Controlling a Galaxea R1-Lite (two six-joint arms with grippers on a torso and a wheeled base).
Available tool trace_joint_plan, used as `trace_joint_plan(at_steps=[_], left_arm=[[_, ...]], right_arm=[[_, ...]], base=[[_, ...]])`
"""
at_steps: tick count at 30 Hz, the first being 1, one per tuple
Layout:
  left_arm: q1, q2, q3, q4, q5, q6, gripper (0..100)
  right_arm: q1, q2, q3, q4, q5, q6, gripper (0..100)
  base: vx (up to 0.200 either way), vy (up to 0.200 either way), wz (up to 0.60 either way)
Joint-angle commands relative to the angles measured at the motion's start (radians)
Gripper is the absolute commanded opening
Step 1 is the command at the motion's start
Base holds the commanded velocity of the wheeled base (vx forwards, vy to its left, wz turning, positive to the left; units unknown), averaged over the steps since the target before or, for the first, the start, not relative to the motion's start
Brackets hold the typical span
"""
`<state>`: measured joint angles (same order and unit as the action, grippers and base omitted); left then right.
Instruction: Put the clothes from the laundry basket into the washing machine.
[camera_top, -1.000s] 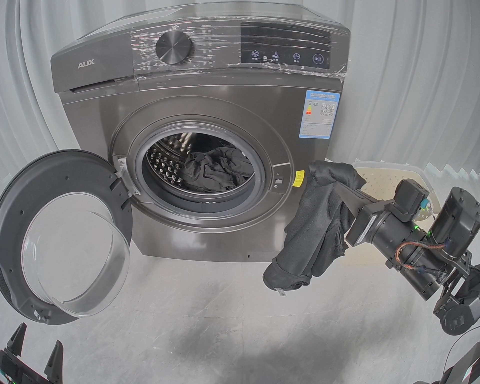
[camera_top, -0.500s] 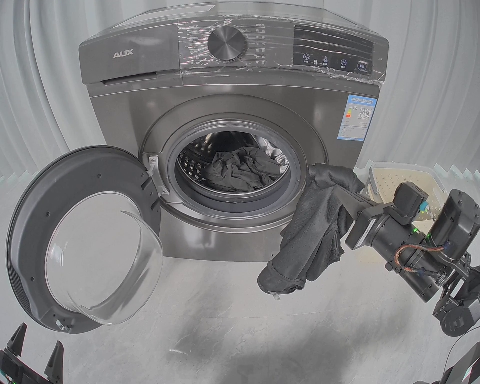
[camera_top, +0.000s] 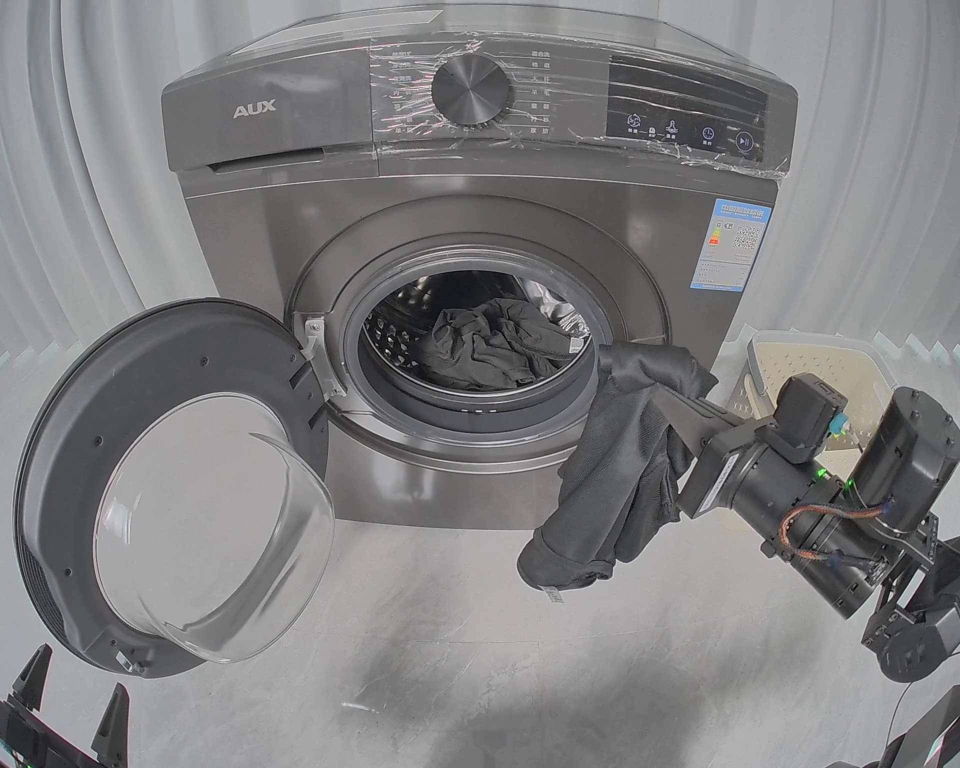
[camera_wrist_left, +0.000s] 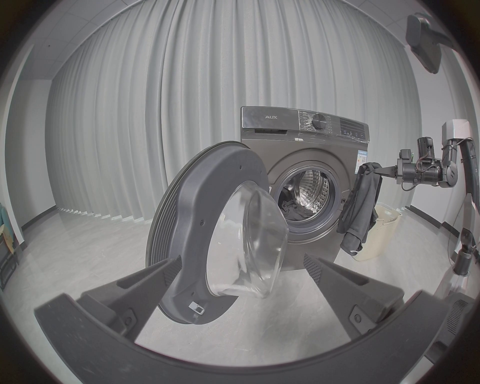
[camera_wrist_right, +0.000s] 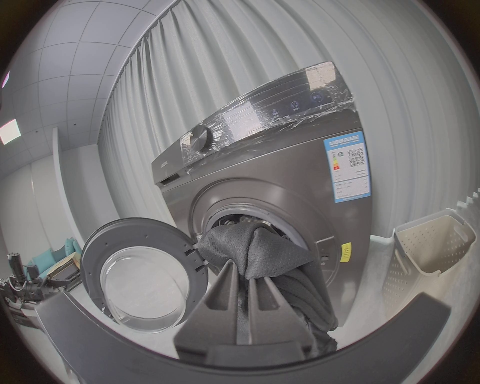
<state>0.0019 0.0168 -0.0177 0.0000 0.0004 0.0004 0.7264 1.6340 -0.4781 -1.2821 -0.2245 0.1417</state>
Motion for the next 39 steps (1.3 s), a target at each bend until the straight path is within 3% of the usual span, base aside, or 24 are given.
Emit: trace_joint_plan(at_steps=[1,5,8,9,10,14,17,21,23,31,33,39], left_arm=[[0.001,-0.017,0.016,-0.002,-0.008,0.010,100],[0.001,-0.017,0.016,-0.005,-0.020,0.023,100],[0.001,-0.017,0.007,-0.023,-0.046,0.026,100],[0.003,0.000,-0.104,-0.052,-0.155,-0.007,100],[0.012,0.029,-0.168,-0.048,-0.232,-0.016,100],[0.013,0.186,-0.189,-0.052,-0.361,-0.008,100],[0.004,0.334,-0.189,-0.091,-0.413,0.009,100],[-0.030,0.517,-0.188,-0.230,-0.485,0.035,100],[-0.062,0.604,-0.188,-0.287,-0.507,0.043,100],[-0.241,0.885,-0.188,-0.439,-0.501,0.059,100],[-0.272,0.954,-0.186,-0.482,-0.501,0.081,100],[-0.290,1.175,-0.194,-0.638,-0.502,0.084,100]], right_arm=[[0.025,0.007,-0.007,0.012,-0.001,-0.002,0],[0.087,0.038,-0.028,0.033,-0.082,0.009,0],[0.104,0.058,-0.045,0.032,-0.101,0.012,0],[0.117,0.098,-0.089,0.030,-0.116,0.026,0],[0.125,0.118,-0.112,0.024,-0.125,0.033,0],[0.151,0.162,-0.172,0.018,-0.147,0.065,0],[0.168,0.178,-0.203,0.015,-0.164,0.088,0],[0.171,0.194,-0.232,0.012,-0.164,0.096,0],[0.169,0.204,-0.243,0.006,-0.162,0.096,0],[0.168,0.237,-0.295,-0.023,-0.157,0.095,0],[0.166,0.240,-0.304,-0.023,-0.157,0.095,0],[0.156,0.239,-0.304,-0.028,-0.156,0.096,0]], base=[[0.000,0.000,0.00],[0.000,0.000,0.00],[0.000,0.000,0.00],[0.000,0.000,0.00],[0.000,0.000,0.00],[0.000,0.000,0.00],[0.000,0.000,0.00],[0.000,0.000,0.00],[0.000,0.000,0.00],[0.000,0.000,0.00],[0.000,0.000,0.00],[0.000,0.000,0.00]])
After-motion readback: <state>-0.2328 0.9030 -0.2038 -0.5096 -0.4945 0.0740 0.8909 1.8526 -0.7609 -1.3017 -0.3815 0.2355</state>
